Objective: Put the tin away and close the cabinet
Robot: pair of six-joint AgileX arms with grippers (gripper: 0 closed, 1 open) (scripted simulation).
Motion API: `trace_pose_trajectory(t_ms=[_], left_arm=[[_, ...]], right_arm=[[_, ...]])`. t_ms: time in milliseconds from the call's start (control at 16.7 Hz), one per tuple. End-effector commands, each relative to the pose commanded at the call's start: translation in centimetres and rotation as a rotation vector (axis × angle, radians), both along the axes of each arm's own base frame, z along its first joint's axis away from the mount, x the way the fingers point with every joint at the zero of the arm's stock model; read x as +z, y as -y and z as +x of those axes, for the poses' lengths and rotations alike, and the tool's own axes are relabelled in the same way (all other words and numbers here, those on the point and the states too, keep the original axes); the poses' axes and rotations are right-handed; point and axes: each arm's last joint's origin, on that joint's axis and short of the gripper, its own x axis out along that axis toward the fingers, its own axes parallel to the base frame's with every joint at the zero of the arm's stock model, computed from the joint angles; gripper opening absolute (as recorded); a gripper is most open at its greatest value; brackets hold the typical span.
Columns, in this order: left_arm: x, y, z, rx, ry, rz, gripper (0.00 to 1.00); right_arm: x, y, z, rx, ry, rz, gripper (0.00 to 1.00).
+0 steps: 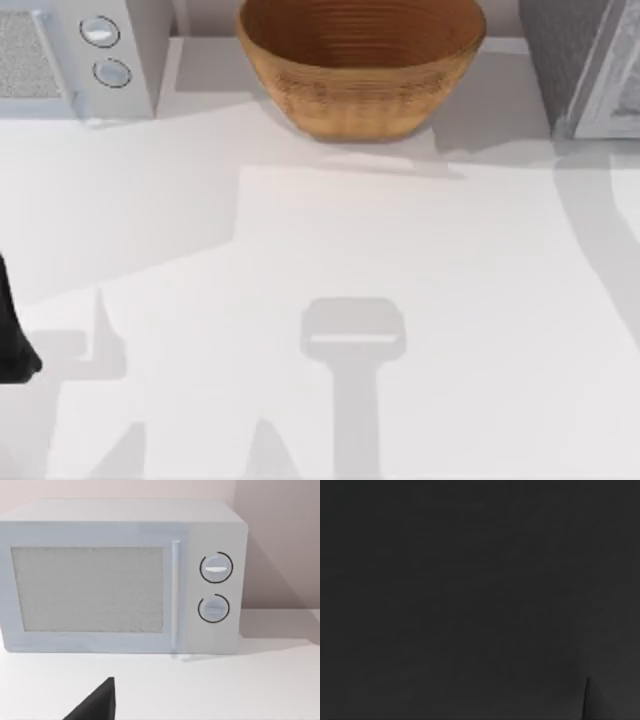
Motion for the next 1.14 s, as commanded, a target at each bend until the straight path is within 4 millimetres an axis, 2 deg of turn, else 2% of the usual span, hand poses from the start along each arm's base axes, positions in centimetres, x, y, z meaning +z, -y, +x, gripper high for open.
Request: trace_pose_trajectory(t_ms=[180,300,540,600,660,1020,1140], left_arm=[[0.0,0.0,0.0,0.0,0.0,0.0,1.0],[0.0,0.0,0.0,0.0,0.0,0.0,1.0],[0.0,0.0,0.0,0.0,0.0,0.0,1.0],[0.0,0.0,0.0,0.0,0.0,0.0,1.0],[0.0,0.0,0.0,0.0,0.0,0.0,1.0],[0.0,0.0,0.0,0.0,0.0,0.0,1.0],[0.0,0.0,0.0,0.0,0.0,0.0,1.0]], right_arm=[[0.0,-2.6,-1.1,0.0,0.0,-0.002,1.0],[0.0,-3.4,-1.5,0.0,0.0,-0.002,1.0],[0.0,-3.5,-1.6,0.0,0.0,-0.002,1.0],[0.5,-2.6,-2.2,-0.036,0.018,-0.005,1.0],[0.5,-2.6,-2.1,-0.036,0.018,-0.005,1.0],[0.6,-2.6,2.1,-0.036,0.018,-0.005,1.0],[0.5,-2.6,2.8,-0.036,0.018,-0.005,1.0]])
